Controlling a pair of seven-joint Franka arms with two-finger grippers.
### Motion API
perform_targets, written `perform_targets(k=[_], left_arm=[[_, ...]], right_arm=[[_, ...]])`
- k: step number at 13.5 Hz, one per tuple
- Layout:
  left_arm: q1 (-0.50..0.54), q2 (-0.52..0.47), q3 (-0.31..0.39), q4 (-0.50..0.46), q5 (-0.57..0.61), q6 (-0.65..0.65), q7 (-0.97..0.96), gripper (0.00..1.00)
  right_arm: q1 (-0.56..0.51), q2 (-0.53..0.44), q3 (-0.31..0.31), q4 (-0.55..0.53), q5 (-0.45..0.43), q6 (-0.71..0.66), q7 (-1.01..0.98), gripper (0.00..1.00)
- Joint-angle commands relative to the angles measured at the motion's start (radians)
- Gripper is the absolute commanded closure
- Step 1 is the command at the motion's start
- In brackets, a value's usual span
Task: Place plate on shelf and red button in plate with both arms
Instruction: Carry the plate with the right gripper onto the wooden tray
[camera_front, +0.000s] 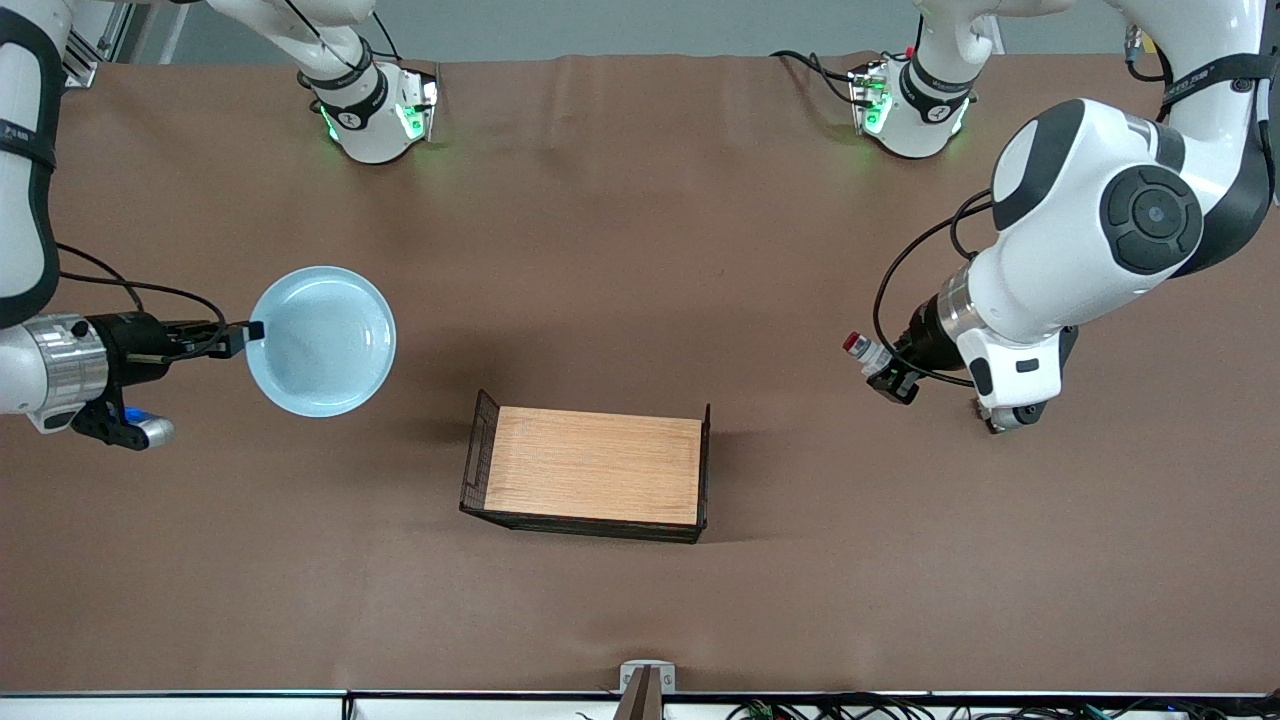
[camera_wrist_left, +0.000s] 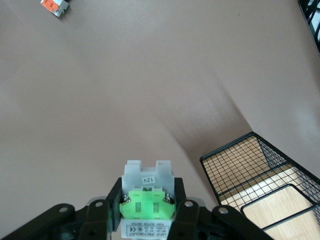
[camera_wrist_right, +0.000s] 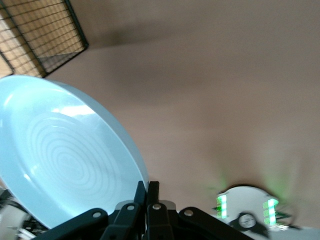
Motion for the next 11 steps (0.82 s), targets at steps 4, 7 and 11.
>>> perform_targets(k=[4,7,11], left_arm=[[0.000,-0.001,-0.004,0.024,-0.014,-0.021,-0.039,1.00],[-0.001,0.001,-0.004,0.026,-0.014,-0.020,-0.044,1.00],[0.000,-0.001,-0.004,0.026,-0.014,-0.021,-0.055,1.00]], right_arm=[[0.103,-0.041,-0.001,0.044,0.065,-0.001,0.271,1.00],[0.185,-0.041,-0.017,0.064,0.090,0.071,0.366,1.00],[0.259,-0.030,-0.017,0.067,0.098,0.155,0.544,1.00]])
